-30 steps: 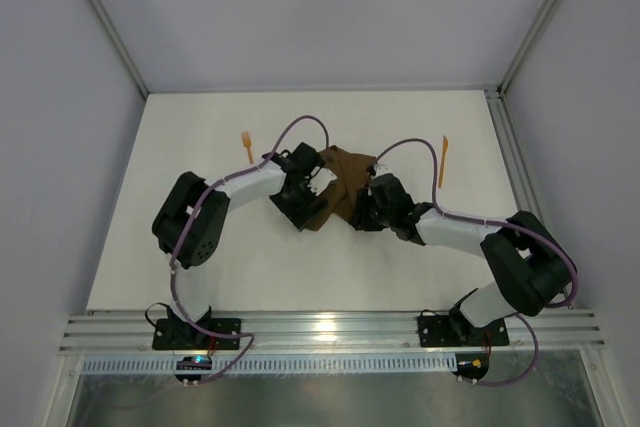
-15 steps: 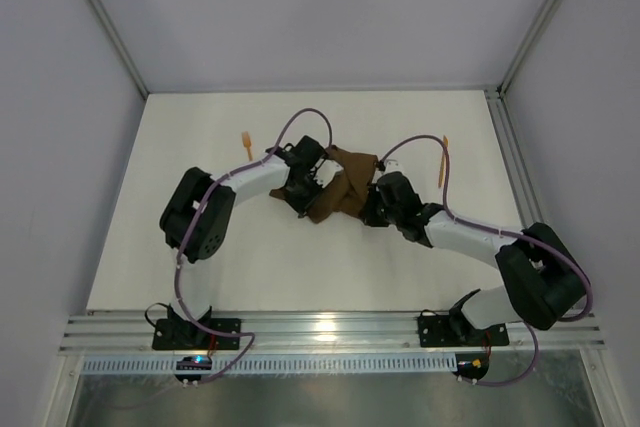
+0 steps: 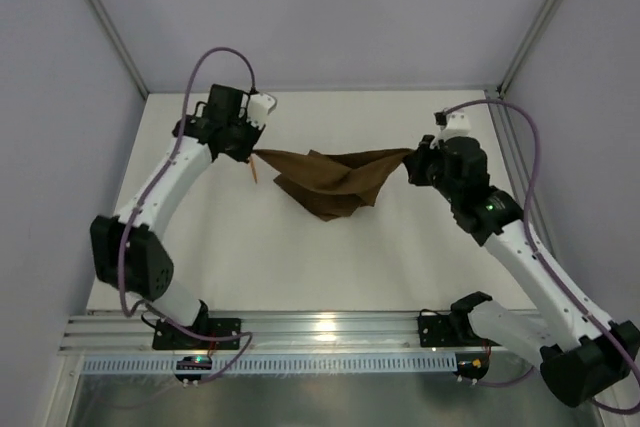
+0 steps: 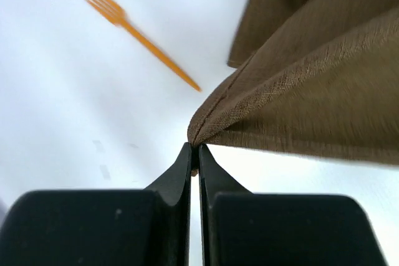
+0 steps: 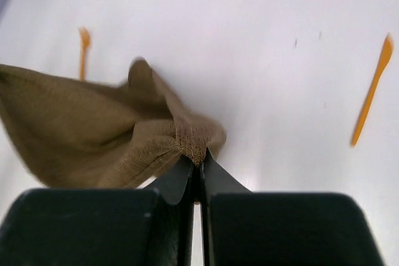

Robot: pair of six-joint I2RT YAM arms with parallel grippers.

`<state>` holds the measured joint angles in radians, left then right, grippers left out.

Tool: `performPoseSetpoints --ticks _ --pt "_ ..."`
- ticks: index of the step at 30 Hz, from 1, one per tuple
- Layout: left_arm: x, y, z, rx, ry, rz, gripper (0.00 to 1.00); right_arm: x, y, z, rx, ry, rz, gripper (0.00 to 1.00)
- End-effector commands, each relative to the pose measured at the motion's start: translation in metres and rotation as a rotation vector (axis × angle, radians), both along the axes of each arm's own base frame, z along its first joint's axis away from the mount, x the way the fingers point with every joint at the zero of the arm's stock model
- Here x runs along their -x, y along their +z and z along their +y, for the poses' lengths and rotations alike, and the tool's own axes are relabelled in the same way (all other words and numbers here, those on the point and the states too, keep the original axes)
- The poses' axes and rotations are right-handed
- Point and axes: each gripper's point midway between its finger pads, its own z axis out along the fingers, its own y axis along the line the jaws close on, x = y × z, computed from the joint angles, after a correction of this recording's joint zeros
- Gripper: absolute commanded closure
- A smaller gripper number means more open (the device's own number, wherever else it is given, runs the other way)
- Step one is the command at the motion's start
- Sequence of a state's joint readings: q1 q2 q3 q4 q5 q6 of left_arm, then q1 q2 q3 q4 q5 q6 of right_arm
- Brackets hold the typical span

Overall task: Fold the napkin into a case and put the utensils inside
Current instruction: Flatten out the crumpled napkin at the center of the board.

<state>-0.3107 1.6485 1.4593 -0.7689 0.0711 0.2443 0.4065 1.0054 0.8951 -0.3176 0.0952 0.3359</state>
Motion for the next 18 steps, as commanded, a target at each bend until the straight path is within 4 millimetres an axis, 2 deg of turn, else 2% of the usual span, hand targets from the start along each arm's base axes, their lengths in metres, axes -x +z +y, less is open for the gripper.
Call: performPoseSetpoints --ticks 1,2,3,4,5,6,9,11,13,14,15,16,17,18 --pt "0.030 0.117 0.025 -0.054 -0.029 -0.284 1.00 0.024 0.089 -0.030 0.049 -0.040 -0.186 0.97" --pt "0.037 0.130 0.033 -0.065 -0.014 -0.315 1.00 0.038 0.122 -0.038 0.019 -0.053 -0.264 0.97" --pt "0.043 0.144 0.041 -0.071 0.004 -0.349 1.00 0.044 0.135 -0.045 0.010 -0.080 -0.291 0.97" --pt "0.059 0.158 0.052 -0.088 0.020 -0.375 1.00 0.053 0.140 -0.050 0.009 -0.088 -0.292 0.97" --pt "0.065 0.165 0.059 -0.097 0.033 -0.388 1.00 0.066 0.159 -0.057 -0.013 -0.096 -0.335 0.97" --pt "0.072 0.170 0.067 -0.107 0.053 -0.395 1.00 0.072 0.163 -0.060 -0.027 -0.110 -0.336 0.97" --pt "0.093 0.179 0.088 -0.135 0.105 -0.412 1.00 0.089 0.161 -0.064 -0.050 -0.109 -0.304 0.97" --pt "0.099 0.181 0.093 -0.132 0.126 -0.416 1.00 0.091 0.149 -0.058 -0.069 -0.088 -0.259 0.97" --pt "0.095 0.186 0.090 -0.110 0.134 -0.427 1.00 0.077 0.139 -0.052 -0.058 -0.088 -0.230 0.97" --pt "0.083 0.181 0.086 -0.100 0.141 -0.408 1.00 0.069 0.139 -0.050 -0.051 -0.090 -0.230 0.97" --pt "0.074 0.183 0.083 -0.091 0.147 -0.407 1.00 0.048 0.136 -0.041 -0.040 -0.079 -0.214 0.97" --pt "0.063 0.202 0.078 -0.065 0.154 -0.447 1.00 0.038 0.152 -0.036 -0.058 -0.051 -0.237 0.97" --pt "0.050 0.210 0.074 -0.049 0.159 -0.459 1.00 0.024 0.160 -0.031 -0.061 -0.033 -0.247 0.97" --pt "0.024 0.198 0.067 -0.051 0.174 -0.415 1.00 0.010 0.168 -0.028 -0.073 -0.019 -0.256 0.97"
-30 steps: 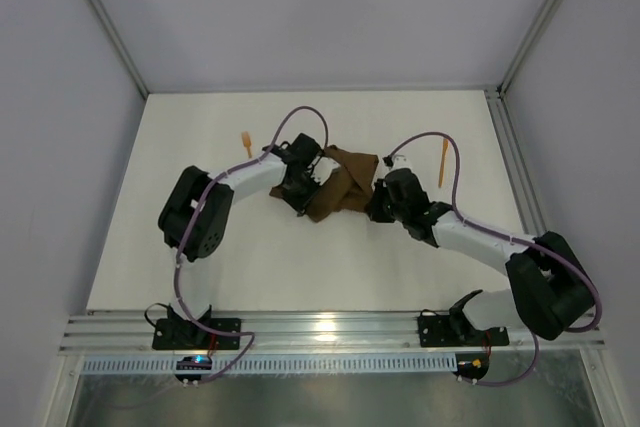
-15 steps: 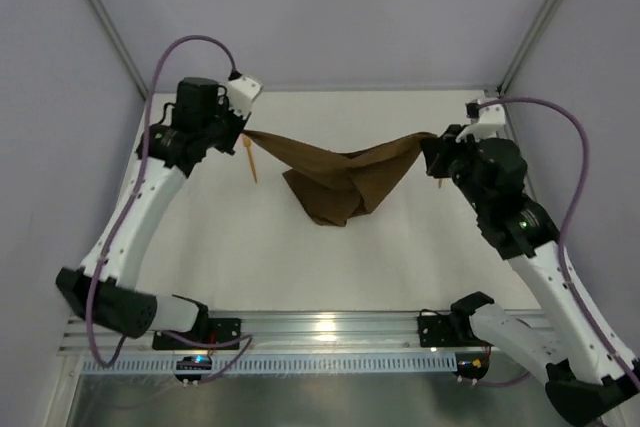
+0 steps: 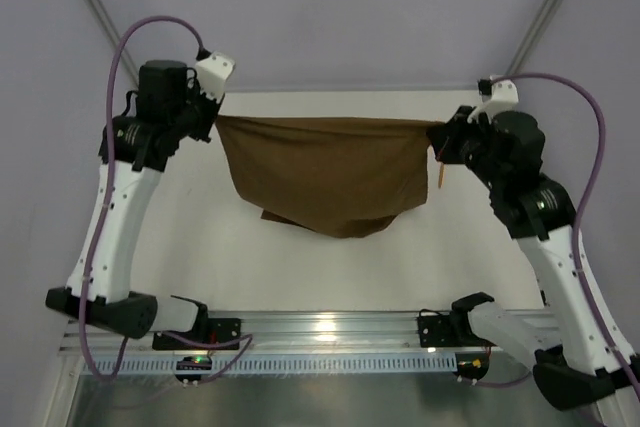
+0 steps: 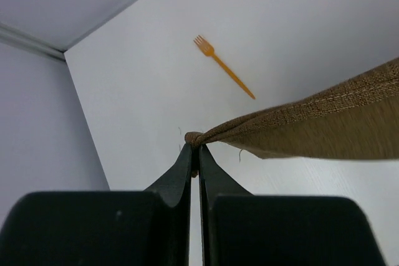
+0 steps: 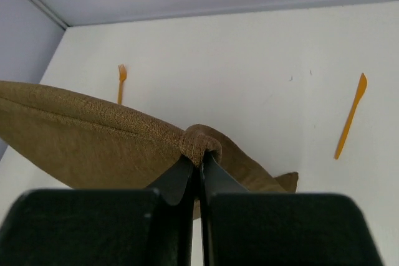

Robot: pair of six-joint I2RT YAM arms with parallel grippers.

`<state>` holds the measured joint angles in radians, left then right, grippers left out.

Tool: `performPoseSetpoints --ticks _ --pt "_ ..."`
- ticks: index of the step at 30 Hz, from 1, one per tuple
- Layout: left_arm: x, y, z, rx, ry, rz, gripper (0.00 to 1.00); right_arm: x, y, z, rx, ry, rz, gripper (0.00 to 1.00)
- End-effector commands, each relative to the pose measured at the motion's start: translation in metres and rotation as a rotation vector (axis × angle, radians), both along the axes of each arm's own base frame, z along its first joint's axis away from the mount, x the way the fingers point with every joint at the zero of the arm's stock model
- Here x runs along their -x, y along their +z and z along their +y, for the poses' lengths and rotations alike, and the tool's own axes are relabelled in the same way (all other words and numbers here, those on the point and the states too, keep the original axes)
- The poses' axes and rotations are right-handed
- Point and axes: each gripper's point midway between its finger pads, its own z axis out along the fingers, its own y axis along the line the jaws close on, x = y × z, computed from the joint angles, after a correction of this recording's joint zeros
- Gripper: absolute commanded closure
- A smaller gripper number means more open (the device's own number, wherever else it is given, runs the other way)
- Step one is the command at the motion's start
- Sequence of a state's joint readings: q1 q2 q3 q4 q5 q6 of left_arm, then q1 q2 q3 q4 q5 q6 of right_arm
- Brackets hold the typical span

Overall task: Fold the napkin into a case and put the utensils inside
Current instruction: Flatten out the crumpled napkin at the center of the board.

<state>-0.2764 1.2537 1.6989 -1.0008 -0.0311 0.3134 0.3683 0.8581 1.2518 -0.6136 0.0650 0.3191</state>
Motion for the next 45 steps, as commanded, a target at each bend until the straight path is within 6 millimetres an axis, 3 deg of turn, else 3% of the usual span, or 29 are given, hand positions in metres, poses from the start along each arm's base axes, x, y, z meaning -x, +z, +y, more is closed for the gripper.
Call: performPoseSetpoints --ticks 1,2,3,4,5,6,7,8,9,10,13,15,18,19,20,21,22,24,25,26,27,28,29,30,32,33,36,41,45 --pt "-0.059 0.006 0.011 -0.016 0.136 -0.003 1.00 -0.070 0.049 0.003 -0.033 0.016 -0.093 0.97" --pt "-0.072 0.043 0.012 0.011 0.162 -0.092 1.00 -0.088 0.059 0.002 -0.065 0.014 -0.101 0.97" --pt "-0.102 0.029 0.006 0.009 0.178 -0.054 1.00 -0.106 0.075 0.000 -0.088 0.014 -0.128 0.97" --pt "-0.115 0.036 0.005 0.018 0.193 -0.074 1.00 -0.138 0.094 -0.001 -0.104 0.018 -0.147 0.97" --pt "-0.123 0.077 0.006 0.053 0.208 -0.178 1.00 -0.155 0.103 -0.012 -0.114 0.005 -0.150 0.97" --pt "-0.147 0.065 0.007 0.037 0.241 -0.161 1.00 -0.168 0.107 -0.017 -0.121 -0.007 -0.130 0.97" --pt "-0.155 0.074 0.009 0.044 0.259 -0.195 1.00 -0.167 0.158 -0.022 -0.127 -0.007 -0.233 0.97" --pt "-0.161 0.083 0.013 0.051 0.280 -0.230 1.00 -0.199 0.139 -0.032 -0.123 -0.027 -0.179 0.97" --pt "-0.169 0.100 0.015 0.071 0.296 -0.299 1.00 -0.203 0.144 -0.036 -0.132 -0.029 -0.168 0.97" --pt "-0.172 0.105 0.016 0.077 0.298 -0.323 1.00 -0.196 0.178 -0.033 -0.140 -0.003 -0.247 0.97" --pt "-0.173 0.121 0.014 0.108 0.278 -0.382 1.00 -0.203 0.189 -0.053 -0.171 -0.006 -0.290 0.97" --pt "-0.172 0.124 0.010 0.123 0.251 -0.387 1.00 -0.190 0.208 -0.064 -0.176 -0.009 -0.355 0.97" --pt "-0.168 0.117 -0.003 0.146 0.184 -0.359 1.00 -0.181 0.197 -0.071 -0.165 -0.020 -0.332 0.97" --pt "-0.171 0.097 -0.012 0.149 0.141 -0.309 1.00 -0.186 0.176 -0.072 -0.145 -0.024 -0.285 0.97" --pt "-0.164 0.094 -0.014 0.151 0.120 -0.297 1.00 -0.184 0.164 -0.072 -0.136 -0.024 -0.257 0.97" --pt "-0.163 0.082 -0.018 0.153 0.100 -0.267 1.00 -0.182 0.132 -0.073 -0.134 -0.029 -0.184 0.97" --pt "-0.165 0.043 -0.023 0.144 0.078 -0.182 1.00 -0.180 0.111 -0.073 -0.133 -0.034 -0.141 0.97" --pt "-0.150 0.020 -0.030 0.152 0.031 -0.128 1.00 -0.173 0.075 -0.074 -0.137 -0.048 -0.089 0.97" --pt "-0.146 0.000 -0.031 0.147 0.020 -0.086 1.00 -0.160 0.023 -0.073 -0.151 -0.066 0.006 0.97" --pt "-0.139 -0.048 -0.035 0.135 -0.001 0.013 1.00 -0.154 0.004 -0.072 -0.171 -0.072 0.036 0.97" --pt "-0.129 -0.058 -0.033 0.128 -0.008 0.029 1.00 -0.149 -0.017 -0.071 -0.176 -0.077 0.055 0.97" --pt "-0.121 -0.077 -0.033 0.122 -0.014 0.063 1.00 -0.131 -0.066 -0.071 -0.179 -0.096 0.141 0.97" --pt "-0.107 -0.110 -0.031 0.111 -0.022 0.121 1.00 -0.124 -0.086 -0.069 -0.177 -0.103 0.169 0.97" --pt "-0.099 -0.125 -0.032 0.100 -0.041 0.147 1.00 -0.108 -0.137 -0.067 -0.178 -0.117 0.269 0.97" --pt "-0.076 -0.171 -0.031 0.085 -0.065 0.243 1.00 -0.089 -0.166 -0.063 -0.189 -0.128 0.308 0.97" --pt "-0.068 -0.179 -0.029 0.078 -0.074 0.255 1.00 -0.073 -0.202 -0.061 -0.199 -0.135 0.385 0.97" --pt "-0.045 -0.219 -0.025 0.053 -0.091 0.342 1.00 -0.047 -0.249 -0.048 -0.213 -0.121 0.494 0.97" --pt "-0.007 -0.252 -0.022 0.041 -0.127 0.432 1.00 -0.008 -0.307 -0.038 -0.278 -0.155 0.655 0.97" --pt "0.027 -0.266 -0.022 0.039 -0.182 0.494 1.00 0.010 -0.323 -0.036 -0.325 -0.198 0.704 0.97"
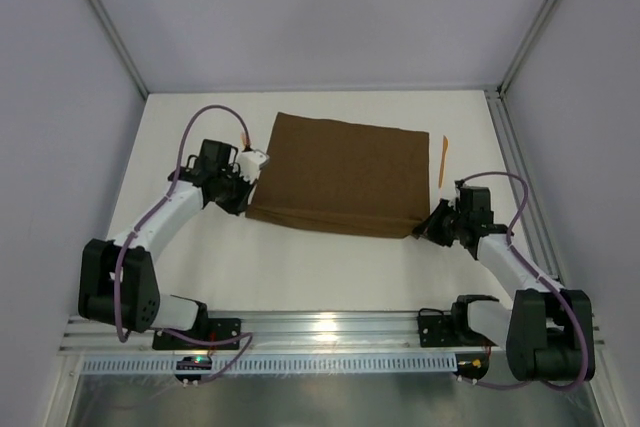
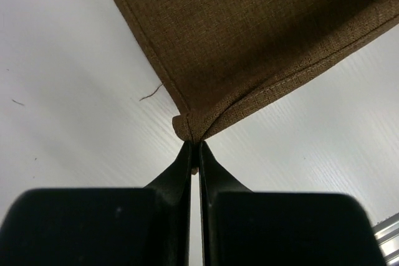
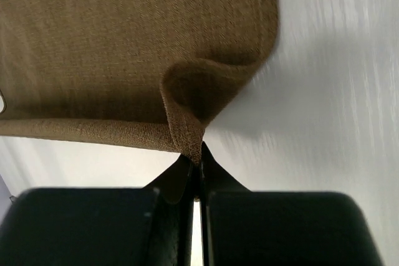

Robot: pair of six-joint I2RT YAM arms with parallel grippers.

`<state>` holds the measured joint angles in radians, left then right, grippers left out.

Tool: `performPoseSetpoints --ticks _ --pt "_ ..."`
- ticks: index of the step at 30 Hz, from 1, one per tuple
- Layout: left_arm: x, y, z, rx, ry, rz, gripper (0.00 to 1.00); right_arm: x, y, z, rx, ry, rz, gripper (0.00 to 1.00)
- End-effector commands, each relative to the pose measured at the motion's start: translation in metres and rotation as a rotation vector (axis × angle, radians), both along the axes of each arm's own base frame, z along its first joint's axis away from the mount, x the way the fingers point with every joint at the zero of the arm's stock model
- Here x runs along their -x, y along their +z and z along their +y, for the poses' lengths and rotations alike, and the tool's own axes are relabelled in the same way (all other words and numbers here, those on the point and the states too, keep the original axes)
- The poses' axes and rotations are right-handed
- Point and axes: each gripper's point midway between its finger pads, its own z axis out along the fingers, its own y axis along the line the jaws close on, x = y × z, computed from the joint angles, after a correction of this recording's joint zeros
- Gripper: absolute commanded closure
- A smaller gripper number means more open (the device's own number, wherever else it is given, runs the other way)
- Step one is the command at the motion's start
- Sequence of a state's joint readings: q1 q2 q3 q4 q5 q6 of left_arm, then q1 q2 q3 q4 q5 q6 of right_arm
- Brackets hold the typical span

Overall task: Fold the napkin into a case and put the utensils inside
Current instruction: Flatten out the crumpled napkin at the center of the board, then move the fork to the center of the board.

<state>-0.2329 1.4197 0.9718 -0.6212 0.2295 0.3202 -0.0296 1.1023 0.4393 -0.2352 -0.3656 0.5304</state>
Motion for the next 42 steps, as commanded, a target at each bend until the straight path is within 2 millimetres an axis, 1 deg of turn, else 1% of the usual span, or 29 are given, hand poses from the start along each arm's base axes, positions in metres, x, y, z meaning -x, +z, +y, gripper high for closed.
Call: performPoseSetpoints --ticks 1,5,8,9,12,14,16,17,18,19,20,21,22,24,25,26,27,29,30,32,33,34,35,36,37,39,40,41,42 --pt "0.014 0.010 0.006 0.003 -0.055 -0.060 1.00 -0.003 0.001 -0.006 -0.001 -0.094 -0.027 0.97" --pt "0.041 0.004 0.006 -0.003 -0.103 -0.017 1.00 0.012 -0.002 -0.007 -0.003 -0.116 0.000 0.96" --pt "0.059 0.003 0.005 0.010 -0.114 0.016 1.00 0.020 0.011 -0.008 0.001 -0.135 -0.027 0.96" --pt "0.062 0.004 0.006 0.011 -0.115 0.015 1.00 0.020 0.020 -0.010 0.007 -0.140 -0.066 0.95" --pt "0.071 0.010 0.006 0.026 -0.119 -0.010 1.00 0.028 0.029 -0.015 0.036 -0.149 -0.076 0.92" --pt "0.075 0.016 0.006 0.031 -0.121 -0.018 1.00 0.036 0.032 -0.015 0.047 -0.131 -0.058 0.91" --pt "0.076 0.022 0.007 0.030 -0.122 -0.038 1.00 0.047 0.026 -0.014 0.048 -0.124 -0.017 0.90" --pt "0.078 0.023 0.008 0.028 -0.126 -0.041 1.00 0.052 0.020 -0.013 0.044 -0.125 0.001 0.86" --pt "0.080 0.022 0.008 0.027 -0.140 -0.038 1.00 0.055 0.017 -0.012 0.036 -0.127 0.011 0.79" --pt "0.084 0.017 0.008 0.026 -0.147 -0.023 1.00 0.058 0.015 -0.010 0.024 -0.127 0.018 0.62" --pt "0.088 0.014 0.003 0.051 -0.173 -0.005 1.00 0.062 0.011 -0.011 0.019 -0.146 0.039 0.57" --pt "0.095 0.007 0.002 0.055 -0.203 0.032 1.00 0.069 0.008 -0.012 0.028 -0.154 0.074 0.56" --pt "0.100 0.004 0.000 0.064 -0.224 0.054 0.99 0.069 0.014 -0.014 0.037 -0.164 0.062 0.53" --pt "0.113 -0.005 -0.001 0.061 -0.266 0.125 0.94 0.071 0.019 -0.016 0.031 -0.200 0.055 0.52" --pt "0.118 -0.007 -0.001 0.053 -0.297 0.135 0.89 0.070 0.025 -0.019 0.039 -0.216 0.036 0.52" --pt "0.123 -0.008 -0.001 0.051 -0.322 0.154 0.86 0.064 0.041 -0.026 0.064 -0.250 -0.023 0.52" --pt "0.136 -0.008 0.002 0.045 -0.345 0.197 0.77 0.062 0.048 -0.029 0.068 -0.273 -0.044 0.47" --pt "0.144 -0.006 0.010 0.007 -0.421 0.191 0.67 0.054 0.055 -0.029 0.054 -0.277 -0.094 0.46" --pt "0.146 -0.003 0.013 -0.012 -0.439 0.182 0.53 0.048 0.058 -0.032 0.062 -0.296 -0.108 0.46" --pt "0.151 0.002 0.023 -0.067 -0.488 0.162 0.42 0.033 0.066 -0.034 0.079 -0.289 -0.133 0.46" --pt "0.146 0.010 0.024 -0.077 -0.498 0.134 0.34 0.018 0.064 -0.036 0.094 -0.287 -0.125 0.46" --pt "0.144 0.013 0.027 -0.093 -0.503 0.137 0.33 0.004 0.073 -0.038 0.118 -0.260 -0.155 0.46" --pt "0.141 0.018 0.026 -0.097 -0.508 0.132 0.31 -0.007 0.074 -0.039 0.134 -0.247 -0.153 0.46" --pt "0.129 0.032 0.023 -0.097 -0.502 0.095 0.31 -0.021 0.060 -0.040 0.155 -0.226 -0.098 0.48" --pt "0.114 0.038 0.022 -0.104 -0.481 0.055 0.30 -0.039 0.072 -0.041 0.184 -0.178 -0.126 0.49" --pt "0.074 0.049 0.015 -0.095 -0.333 -0.019 0.23 -0.058 0.068 -0.041 0.211 -0.134 -0.091 0.51" --pt "0.054 0.053 0.011 -0.088 -0.272 -0.055 0.23 -0.077 0.064 -0.041 0.223 -0.113 -0.058 0.52" --pt "0.022 0.048 0.010 -0.091 -0.146 -0.075 0.27 -0.087 0.063 -0.043 0.248 -0.087 -0.056 0.52" --pt "-0.002 0.056 0.007 -0.086 -0.088 -0.115 0.41 -0.096 0.062 -0.046 0.265 -0.083 -0.048 0.52"
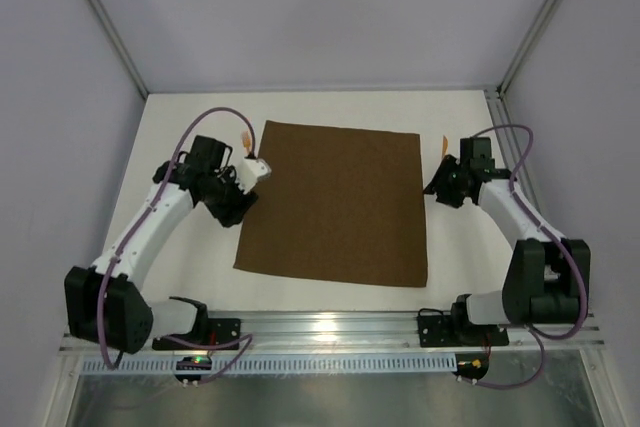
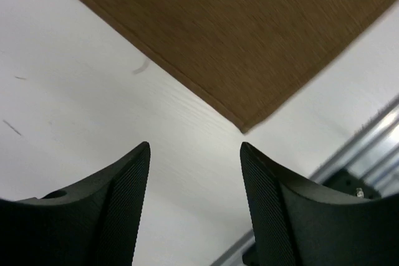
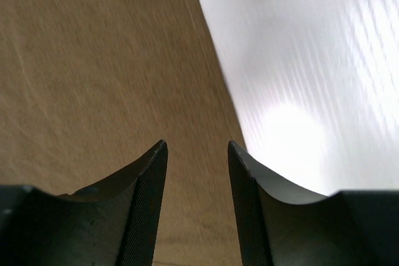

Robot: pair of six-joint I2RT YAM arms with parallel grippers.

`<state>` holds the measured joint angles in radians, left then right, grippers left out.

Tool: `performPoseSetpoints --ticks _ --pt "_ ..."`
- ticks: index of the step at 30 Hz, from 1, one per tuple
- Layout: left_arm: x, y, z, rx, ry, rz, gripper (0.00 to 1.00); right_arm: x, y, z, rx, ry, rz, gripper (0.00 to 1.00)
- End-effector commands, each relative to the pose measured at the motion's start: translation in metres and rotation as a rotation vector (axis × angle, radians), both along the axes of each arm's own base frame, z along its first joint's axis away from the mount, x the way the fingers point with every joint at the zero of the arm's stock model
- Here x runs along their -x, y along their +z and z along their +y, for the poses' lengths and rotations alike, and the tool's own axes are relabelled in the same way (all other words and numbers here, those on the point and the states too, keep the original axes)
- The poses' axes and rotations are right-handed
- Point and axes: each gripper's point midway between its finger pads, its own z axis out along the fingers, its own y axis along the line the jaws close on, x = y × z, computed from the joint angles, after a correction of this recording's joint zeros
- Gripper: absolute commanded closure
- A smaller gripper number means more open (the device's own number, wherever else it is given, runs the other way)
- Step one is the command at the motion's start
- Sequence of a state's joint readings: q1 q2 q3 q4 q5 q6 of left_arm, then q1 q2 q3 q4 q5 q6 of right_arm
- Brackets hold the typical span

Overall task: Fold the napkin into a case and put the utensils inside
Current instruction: Move the fork to the center of the board.

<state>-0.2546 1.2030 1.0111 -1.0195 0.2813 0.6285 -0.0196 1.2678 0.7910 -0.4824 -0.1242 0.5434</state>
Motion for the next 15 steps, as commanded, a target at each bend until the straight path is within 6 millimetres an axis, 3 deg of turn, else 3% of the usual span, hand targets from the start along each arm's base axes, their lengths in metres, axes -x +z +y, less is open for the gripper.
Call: performPoseSetpoints --ticks 1,3,5,6,7,8,10,12,13,15 --pt "-0.097 0.014 -0.007 0.018 0.277 -0.182 0.47 -0.068 0.025 -0.014 0.121 0.064 -0.105 0.52" --pt "-0.146 0.011 -0.007 -0.009 0.394 -0.227 0.53 -0.088 0.031 -0.020 0.153 0.068 -0.103 0.52" --pt "-0.177 0.007 -0.004 -0.045 0.457 -0.255 0.55 -0.119 0.038 -0.022 0.164 0.071 -0.113 0.52" --pt "-0.205 0.002 0.003 -0.098 0.512 -0.290 0.63 -0.123 0.034 -0.022 0.169 0.078 -0.089 0.53" --pt "-0.217 -0.003 0.003 -0.104 0.547 -0.293 0.67 -0.136 0.043 -0.023 0.172 0.080 -0.105 0.53" --pt "-0.227 -0.008 0.004 -0.117 0.564 -0.295 0.69 -0.141 0.026 -0.024 0.179 0.085 -0.063 0.55" --pt "-0.249 -0.024 0.003 -0.141 0.605 -0.291 0.74 -0.149 0.020 -0.021 0.183 0.105 -0.044 0.57" --pt "-0.267 -0.026 0.002 -0.140 0.639 -0.315 0.75 -0.150 -0.001 -0.018 0.189 0.125 0.006 0.59" --pt "-0.275 -0.041 0.002 -0.153 0.665 -0.306 0.75 -0.150 -0.006 -0.018 0.195 0.131 0.015 0.60" --pt "-0.290 -0.041 0.002 -0.151 0.692 -0.337 0.80 -0.151 -0.016 0.000 0.211 0.167 0.022 0.60"
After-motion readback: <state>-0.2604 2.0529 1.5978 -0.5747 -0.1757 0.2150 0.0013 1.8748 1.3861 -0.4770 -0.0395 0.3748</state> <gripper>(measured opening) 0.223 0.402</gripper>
